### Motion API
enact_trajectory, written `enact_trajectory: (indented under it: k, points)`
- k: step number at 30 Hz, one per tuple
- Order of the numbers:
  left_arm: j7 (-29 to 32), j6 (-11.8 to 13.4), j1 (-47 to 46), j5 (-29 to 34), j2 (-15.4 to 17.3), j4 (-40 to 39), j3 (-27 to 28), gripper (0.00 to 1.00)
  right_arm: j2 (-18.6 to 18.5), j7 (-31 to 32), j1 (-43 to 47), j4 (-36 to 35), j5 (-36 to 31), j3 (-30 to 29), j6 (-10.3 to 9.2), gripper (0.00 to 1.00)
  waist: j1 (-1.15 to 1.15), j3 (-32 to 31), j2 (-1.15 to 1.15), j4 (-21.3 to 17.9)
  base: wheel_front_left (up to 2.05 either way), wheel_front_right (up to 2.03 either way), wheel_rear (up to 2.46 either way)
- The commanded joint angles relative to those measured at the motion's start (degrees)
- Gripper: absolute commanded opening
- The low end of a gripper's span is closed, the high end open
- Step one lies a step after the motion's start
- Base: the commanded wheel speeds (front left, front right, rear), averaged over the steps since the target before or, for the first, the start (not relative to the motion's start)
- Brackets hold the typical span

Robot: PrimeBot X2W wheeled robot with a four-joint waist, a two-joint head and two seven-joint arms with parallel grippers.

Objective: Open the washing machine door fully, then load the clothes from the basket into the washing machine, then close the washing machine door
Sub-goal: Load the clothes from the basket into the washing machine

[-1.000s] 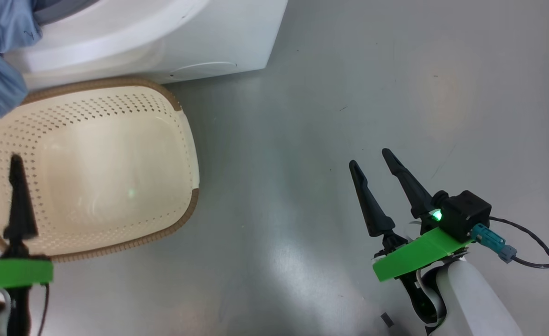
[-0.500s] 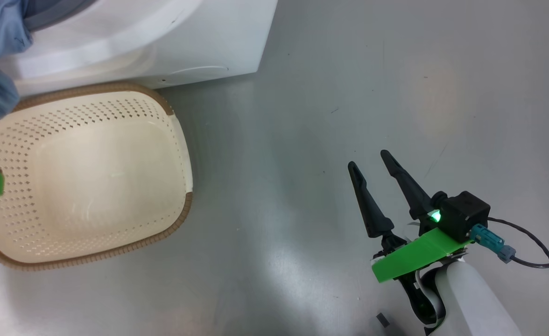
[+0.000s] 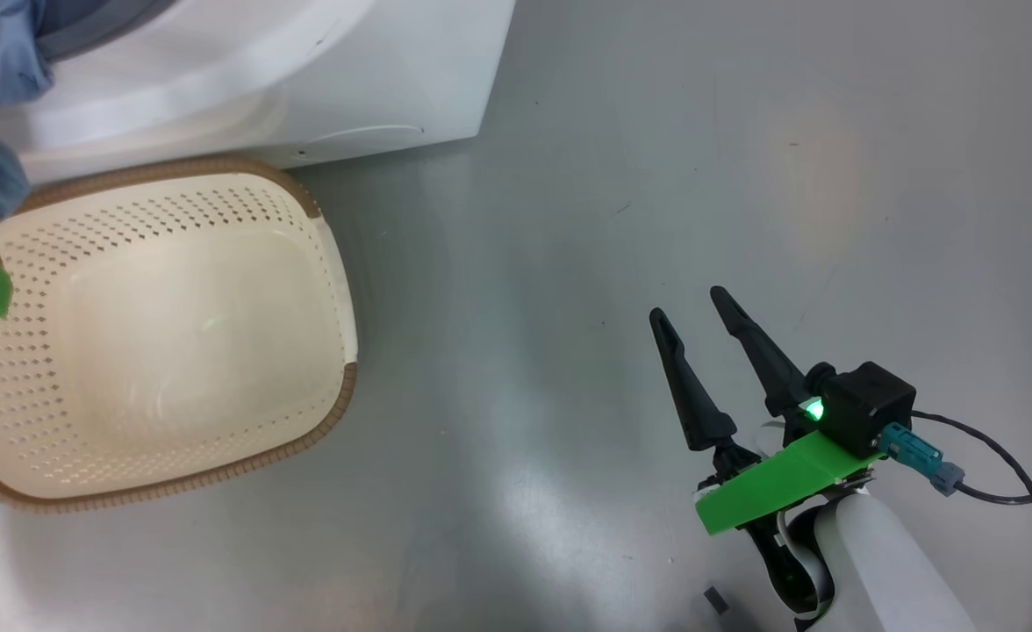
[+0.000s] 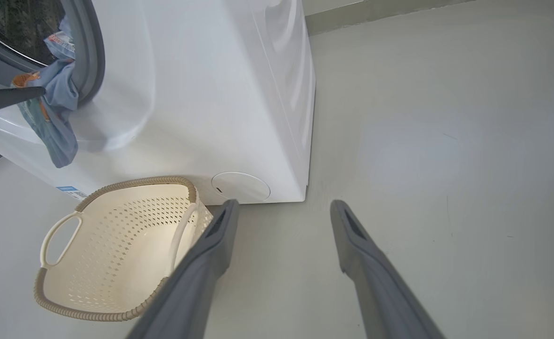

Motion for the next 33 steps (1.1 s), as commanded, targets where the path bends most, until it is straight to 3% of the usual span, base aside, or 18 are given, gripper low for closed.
enact_trajectory:
  k: [1,15,16,17,18,19,20,33]
  points:
    - [-0.12,0.91,-1.49,-0.72,3.06,-0.76,1.93,1.0,0.41,-0.27,1.49,-0.93,0.69,1.47,0.09,1.0,0.0,0.25,0.0,-0.23,0.0,0.0,0.0]
    - [2.16,2.74,-6.28,-2.1,3.7,7.01,2.25,1.0,0.41,-0.27,1.61,-0.52,1.34,1.83,0.09,1.0,0.0,1.28,0.0,-0.55,0.0,0.0,0.0]
    - [2.07,2.7,-6.65,-2.43,3.55,7.55,2.3,0.97,0.41,-0.27,1.59,-0.45,1.4,1.86,0.09,1.0,0.0,1.37,0.0,-0.57,0.0,0.0,0.0]
    - [2.03,2.48,-6.99,-2.66,3.49,8.1,2.17,0.71,0.41,-0.27,1.56,-0.37,1.48,1.9,0.09,1.0,0.0,1.45,0.0,-0.59,0.0,0.0,0.0]
    - [1.59,2.2,-7.42,-3.17,3.24,8.43,2.19,0.33,0.41,-0.27,1.51,-0.3,1.58,1.94,0.09,1.0,0.0,1.53,0.0,-0.62,0.0,0.0,0.0]
    - [0.91,2.05,-7.81,-3.45,3.13,8.61,2.19,0.05,0.41,-0.27,1.45,-0.25,1.65,2.0,0.09,1.0,0.0,1.59,0.0,-0.65,0.0,0.0,0.0]
    - [0.3,1.86,-8.08,-3.45,3.2,8.82,2.01,0.0,0.41,-0.27,1.38,-0.22,1.74,2.05,0.09,1.0,0.0,1.65,0.0,-0.69,0.0,0.0,0.0]
    - [-11.89,0.43,-11.53,-2.47,3.48,6.51,-0.72,0.0,0.41,-0.27,1.32,-0.01,2.93,2.19,0.09,1.0,0.0,1.57,0.0,-0.31,0.0,0.0,0.0]
